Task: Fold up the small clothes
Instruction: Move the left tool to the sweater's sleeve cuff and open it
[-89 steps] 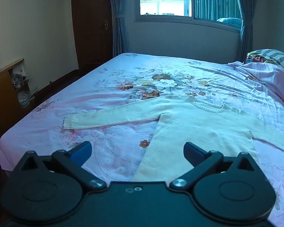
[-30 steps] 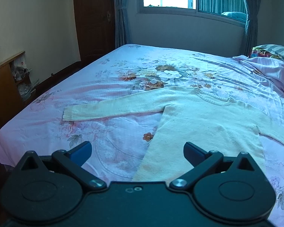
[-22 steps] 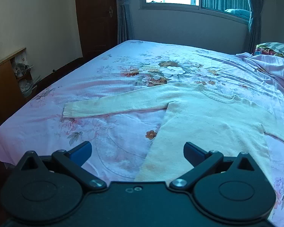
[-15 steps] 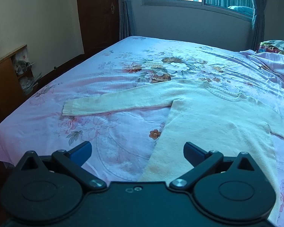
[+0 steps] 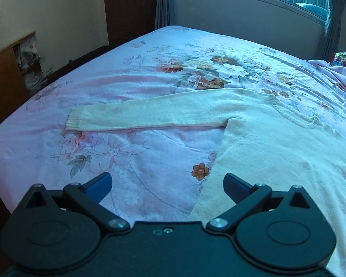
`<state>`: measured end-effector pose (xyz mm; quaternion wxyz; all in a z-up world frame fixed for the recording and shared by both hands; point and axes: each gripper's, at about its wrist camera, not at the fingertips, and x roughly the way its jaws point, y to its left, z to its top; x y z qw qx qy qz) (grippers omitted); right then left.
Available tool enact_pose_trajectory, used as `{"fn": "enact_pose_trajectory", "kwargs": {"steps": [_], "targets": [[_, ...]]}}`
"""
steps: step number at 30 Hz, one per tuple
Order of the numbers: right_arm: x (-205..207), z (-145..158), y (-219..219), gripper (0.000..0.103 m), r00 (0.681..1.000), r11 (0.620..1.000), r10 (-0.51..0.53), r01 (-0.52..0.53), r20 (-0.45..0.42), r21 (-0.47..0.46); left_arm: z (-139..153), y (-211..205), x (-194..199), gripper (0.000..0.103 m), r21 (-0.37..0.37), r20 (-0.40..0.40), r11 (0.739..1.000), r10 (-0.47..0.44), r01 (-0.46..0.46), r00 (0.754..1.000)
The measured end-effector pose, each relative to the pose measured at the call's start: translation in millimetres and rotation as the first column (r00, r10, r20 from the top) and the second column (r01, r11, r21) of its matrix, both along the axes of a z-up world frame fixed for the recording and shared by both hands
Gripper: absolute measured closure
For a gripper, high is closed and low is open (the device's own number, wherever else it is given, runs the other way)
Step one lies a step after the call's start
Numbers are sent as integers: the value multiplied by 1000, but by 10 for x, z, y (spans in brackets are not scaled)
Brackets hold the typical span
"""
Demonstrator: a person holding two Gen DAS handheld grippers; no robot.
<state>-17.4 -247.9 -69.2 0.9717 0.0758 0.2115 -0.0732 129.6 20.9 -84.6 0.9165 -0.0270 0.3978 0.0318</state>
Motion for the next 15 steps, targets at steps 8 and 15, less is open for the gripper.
{"fn": "enact_pose_trajectory", "kwargs": {"steps": [8, 15], "targets": [[519, -201, -99, 0, 999, 1000, -1, 1, -33, 5, -315, 222, 503, 5, -47, -76, 996, 74, -78, 994], [915, -369, -116, 0, 998, 1000, 18, -19, -62, -7, -554, 411, 945, 22, -99, -148, 986, 116, -132, 982]]}}
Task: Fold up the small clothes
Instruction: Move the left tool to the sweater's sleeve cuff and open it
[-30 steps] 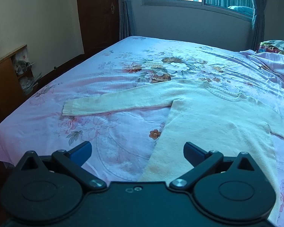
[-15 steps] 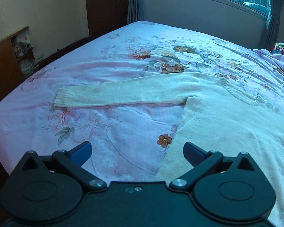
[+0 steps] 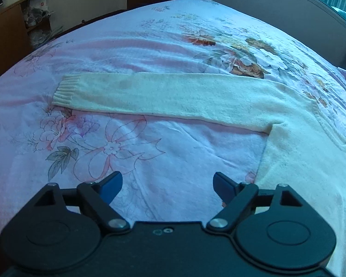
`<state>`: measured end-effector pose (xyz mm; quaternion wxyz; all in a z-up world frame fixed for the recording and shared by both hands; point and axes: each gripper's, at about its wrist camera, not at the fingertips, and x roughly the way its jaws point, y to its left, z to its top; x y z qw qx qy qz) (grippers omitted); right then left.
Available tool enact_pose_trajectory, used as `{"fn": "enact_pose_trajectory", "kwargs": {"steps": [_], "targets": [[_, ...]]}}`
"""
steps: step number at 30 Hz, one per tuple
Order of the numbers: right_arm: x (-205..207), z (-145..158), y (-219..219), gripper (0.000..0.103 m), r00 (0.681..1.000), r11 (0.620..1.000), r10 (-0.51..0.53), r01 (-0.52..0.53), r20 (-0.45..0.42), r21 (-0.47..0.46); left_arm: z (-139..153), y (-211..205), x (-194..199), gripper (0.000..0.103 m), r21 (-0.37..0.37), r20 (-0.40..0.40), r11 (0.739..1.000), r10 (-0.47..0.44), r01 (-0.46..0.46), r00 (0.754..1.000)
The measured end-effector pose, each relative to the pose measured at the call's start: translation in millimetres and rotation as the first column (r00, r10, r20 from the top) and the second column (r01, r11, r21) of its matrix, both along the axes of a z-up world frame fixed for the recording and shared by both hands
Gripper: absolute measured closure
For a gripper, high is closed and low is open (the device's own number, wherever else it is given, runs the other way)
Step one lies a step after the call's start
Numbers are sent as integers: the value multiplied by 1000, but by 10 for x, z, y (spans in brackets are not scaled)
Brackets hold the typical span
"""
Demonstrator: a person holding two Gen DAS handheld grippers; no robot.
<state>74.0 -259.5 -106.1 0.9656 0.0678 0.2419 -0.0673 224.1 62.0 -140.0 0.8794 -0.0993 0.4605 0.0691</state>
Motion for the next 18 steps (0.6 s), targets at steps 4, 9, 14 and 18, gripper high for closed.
{"fn": "enact_pose_trajectory", "kwargs": {"steps": [4, 9, 14, 18], "targets": [[168, -87, 27, 0, 1000, 1000, 18, -18, -11, 1, -124, 262, 195, 24, -87, -36, 993, 79, -82, 996], [312, -191, 56, 0, 999, 999, 34, -34, -33, 5, -295, 723, 361, 36, -214, -73, 951, 211, -222, 975], [423, -295, 95, 0, 998, 999, 46, -46, -48, 13, -402, 1080, 520, 49, -328, -65, 896, 294, -298, 954], [502, -361, 128, 0, 997, 998, 55, -54, -57, 17, -519, 1347, 652, 59, -455, -52, 820, 366, -348, 929]]}}
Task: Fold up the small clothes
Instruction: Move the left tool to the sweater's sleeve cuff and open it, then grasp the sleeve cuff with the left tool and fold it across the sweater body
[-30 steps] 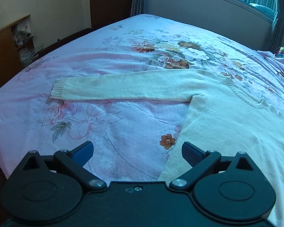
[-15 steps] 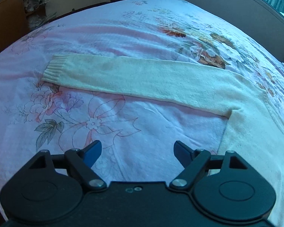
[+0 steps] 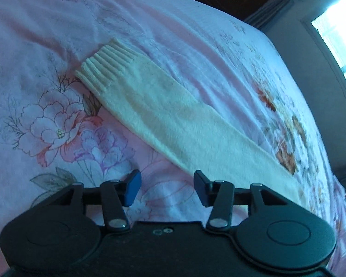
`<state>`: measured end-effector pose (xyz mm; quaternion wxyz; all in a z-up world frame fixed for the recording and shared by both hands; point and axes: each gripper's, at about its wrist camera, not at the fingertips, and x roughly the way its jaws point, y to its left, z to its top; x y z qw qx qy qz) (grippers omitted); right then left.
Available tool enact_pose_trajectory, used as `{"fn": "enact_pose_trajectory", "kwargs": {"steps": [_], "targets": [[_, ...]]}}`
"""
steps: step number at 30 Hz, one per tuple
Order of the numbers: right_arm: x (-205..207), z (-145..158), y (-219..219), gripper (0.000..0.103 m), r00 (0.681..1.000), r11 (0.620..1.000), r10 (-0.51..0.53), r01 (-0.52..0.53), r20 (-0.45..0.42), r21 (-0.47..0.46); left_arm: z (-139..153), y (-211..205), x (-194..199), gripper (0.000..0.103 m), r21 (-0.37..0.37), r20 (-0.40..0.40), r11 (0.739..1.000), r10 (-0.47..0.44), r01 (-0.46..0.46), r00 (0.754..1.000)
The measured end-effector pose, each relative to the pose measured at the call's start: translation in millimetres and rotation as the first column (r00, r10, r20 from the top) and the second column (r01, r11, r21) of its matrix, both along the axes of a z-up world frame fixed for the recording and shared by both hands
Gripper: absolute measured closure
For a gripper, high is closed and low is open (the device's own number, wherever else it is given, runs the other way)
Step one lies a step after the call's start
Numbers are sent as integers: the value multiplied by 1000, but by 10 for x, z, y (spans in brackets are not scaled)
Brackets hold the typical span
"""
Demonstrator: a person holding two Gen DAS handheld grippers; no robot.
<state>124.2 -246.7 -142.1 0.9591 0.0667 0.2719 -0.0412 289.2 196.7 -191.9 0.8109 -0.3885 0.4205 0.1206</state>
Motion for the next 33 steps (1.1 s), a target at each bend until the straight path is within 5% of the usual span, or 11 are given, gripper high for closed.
{"fn": "enact_pose_trajectory", "kwargs": {"steps": [6, 10, 16, 18, 20, 23, 25, 29, 30, 31, 33], "targets": [[94, -63, 41, 0, 1000, 1000, 10, -10, -11, -1, -173, 305, 167, 75, -137, 82, 984, 122, -110, 989], [123, -103, 69, 0, 1000, 1000, 14, -14, -20, -4, -229, 366, 282, 101, -122, 92, 984, 144, -132, 985], [118, -146, 41, 0, 1000, 1000, 9, -9, -26, -3, 215, 26, 359, 102, 103, 198, 995, -2, -19, 980], [107, -148, 9, 0, 1000, 1000, 0, 0, -26, 3, 512, -257, 401, 102, 194, 263, 977, -134, 84, 955], [78, -144, -41, 0, 1000, 1000, -11, 12, -23, 14, 828, -676, 459, 102, 288, 310, 935, -296, 207, 904], [14, -138, -147, 0, 999, 999, -35, 36, -22, 39, 1158, -1503, 508, 102, 375, 329, 822, -551, 430, 767], [-47, -135, -243, 0, 998, 997, -59, 60, -23, 55, 1231, -2161, 452, 102, 420, 310, 706, -702, 570, 641], [-209, -136, -482, 0, 993, 992, -112, 113, -27, 60, 908, -3259, 87, 102, 430, 200, 434, -901, 792, 385], [-253, -141, -553, 0, 992, 990, -126, 127, -29, 61, 735, -3469, -93, 101, 417, 156, 343, -939, 842, 305], [-300, -150, -632, 0, 990, 988, -139, 141, -32, 62, 574, -3588, -244, 101, 402, 116, 275, -961, 873, 250], [-381, -173, -766, 0, 986, 984, -159, 161, -41, 71, 287, -3833, -330, 97, 396, 29, 184, -982, 900, 188]]}}
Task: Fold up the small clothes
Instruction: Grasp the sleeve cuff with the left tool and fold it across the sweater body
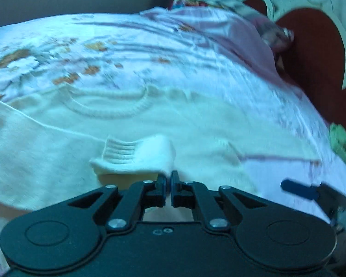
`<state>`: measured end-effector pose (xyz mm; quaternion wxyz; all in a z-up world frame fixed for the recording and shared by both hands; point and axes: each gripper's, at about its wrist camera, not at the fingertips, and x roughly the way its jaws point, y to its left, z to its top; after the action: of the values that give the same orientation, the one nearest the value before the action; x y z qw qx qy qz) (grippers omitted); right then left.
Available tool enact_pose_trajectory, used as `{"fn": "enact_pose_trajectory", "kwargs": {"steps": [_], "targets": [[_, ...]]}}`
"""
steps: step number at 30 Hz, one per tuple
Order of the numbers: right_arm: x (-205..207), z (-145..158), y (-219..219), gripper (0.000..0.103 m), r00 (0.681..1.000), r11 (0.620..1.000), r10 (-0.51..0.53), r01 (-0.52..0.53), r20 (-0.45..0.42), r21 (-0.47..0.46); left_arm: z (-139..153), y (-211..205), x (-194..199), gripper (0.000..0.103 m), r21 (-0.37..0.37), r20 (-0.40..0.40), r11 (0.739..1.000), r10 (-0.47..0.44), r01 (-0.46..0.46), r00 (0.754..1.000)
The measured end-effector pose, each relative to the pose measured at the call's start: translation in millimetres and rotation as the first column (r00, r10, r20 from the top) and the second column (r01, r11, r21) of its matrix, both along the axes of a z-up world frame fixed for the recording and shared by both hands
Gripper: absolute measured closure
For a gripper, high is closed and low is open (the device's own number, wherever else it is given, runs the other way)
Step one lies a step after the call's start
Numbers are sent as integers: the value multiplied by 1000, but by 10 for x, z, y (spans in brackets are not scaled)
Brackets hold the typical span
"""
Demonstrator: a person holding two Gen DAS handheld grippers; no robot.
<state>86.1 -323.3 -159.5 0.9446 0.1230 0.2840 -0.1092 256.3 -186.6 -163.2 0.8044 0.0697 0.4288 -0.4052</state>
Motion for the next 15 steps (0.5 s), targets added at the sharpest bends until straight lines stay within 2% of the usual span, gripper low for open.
{"fn": "enact_pose_trajectory", "kwargs": {"steps": [2, 4, 8, 13, 15], "targets": [[-47, -20, -106, 0, 1000, 1000, -11, 11, -6, 22, -91, 60, -108, 94, 30, -29, 1000, 10, -9, 1000], [-61, -33, -159, 0, 1000, 999, -8, 8, -5, 45, 27, 247, -201, 85, -11, -36, 999, 34, -34, 999], [62, -45, -88, 0, 1000, 998, 19, -18, -11, 59, 318, 605, -190, 81, -89, -2, 989, 121, -120, 993], [439, -34, 283, 1, 993, 993, 114, -114, -11, 19, 392, 1042, 165, 80, -49, 21, 939, 341, -339, 940], [592, -51, 517, 19, 987, 986, 162, -162, -18, -29, 352, 1170, 249, 80, -44, 17, 920, 390, -389, 920]]}}
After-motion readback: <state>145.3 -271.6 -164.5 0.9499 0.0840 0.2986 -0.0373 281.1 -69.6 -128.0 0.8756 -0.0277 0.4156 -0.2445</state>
